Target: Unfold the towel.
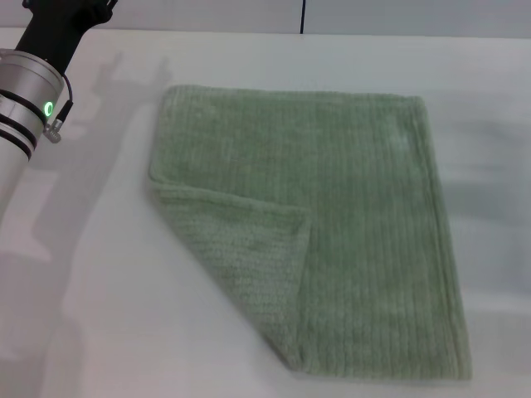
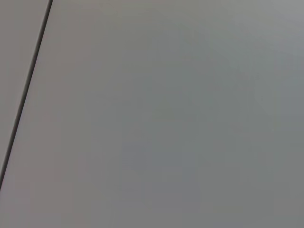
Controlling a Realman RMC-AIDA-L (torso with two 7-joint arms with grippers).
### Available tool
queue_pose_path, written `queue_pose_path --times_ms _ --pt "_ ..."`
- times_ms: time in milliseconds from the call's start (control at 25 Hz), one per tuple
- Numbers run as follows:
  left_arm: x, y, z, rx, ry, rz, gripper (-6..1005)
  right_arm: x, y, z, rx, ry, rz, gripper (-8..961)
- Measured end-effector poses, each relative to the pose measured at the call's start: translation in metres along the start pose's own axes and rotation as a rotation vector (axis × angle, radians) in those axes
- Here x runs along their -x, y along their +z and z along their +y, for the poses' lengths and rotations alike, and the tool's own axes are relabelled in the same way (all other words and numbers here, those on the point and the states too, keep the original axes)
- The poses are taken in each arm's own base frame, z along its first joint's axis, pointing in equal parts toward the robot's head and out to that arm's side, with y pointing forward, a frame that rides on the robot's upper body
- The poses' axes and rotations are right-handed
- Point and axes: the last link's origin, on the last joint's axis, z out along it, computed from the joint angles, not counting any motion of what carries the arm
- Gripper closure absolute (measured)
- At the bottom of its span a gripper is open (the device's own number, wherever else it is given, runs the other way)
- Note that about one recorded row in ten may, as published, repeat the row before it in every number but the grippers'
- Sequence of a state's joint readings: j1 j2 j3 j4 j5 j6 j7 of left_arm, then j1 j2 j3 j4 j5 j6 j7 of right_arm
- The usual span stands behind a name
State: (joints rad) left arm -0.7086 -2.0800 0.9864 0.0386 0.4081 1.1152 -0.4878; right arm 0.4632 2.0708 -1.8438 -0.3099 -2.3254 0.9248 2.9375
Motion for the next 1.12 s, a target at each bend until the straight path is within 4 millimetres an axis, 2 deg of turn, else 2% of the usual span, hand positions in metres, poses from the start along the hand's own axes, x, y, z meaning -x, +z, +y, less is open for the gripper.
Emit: queue_pose_path --times_ms 480,720,840,960,1120 --pt "0.001 -0.002 -0.001 -0.004 0.0 -0.002 166 0.003 0.002 0.003 0.005 0.004 -0.009 347" --pt "0.0 -0.002 -0.002 -0.004 0.001 0.0 167 0.004 0.003 0.005 0.009 0.004 -0.01 554" --pt "0.0 -0.001 -0.002 -0.004 0.001 0.002 168 0.004 0.004 0.006 0.012 0.007 -0.01 791" --pt "-0.001 -0.001 -0.002 -0.003 0.003 0.004 169 0.005 0.007 0.013 0.035 0.019 0.008 840" --pt "-0.001 -0.001 -0.002 -0.004 0.004 0.005 170 0.007 0.016 0.035 0.127 -0.004 0.088 907"
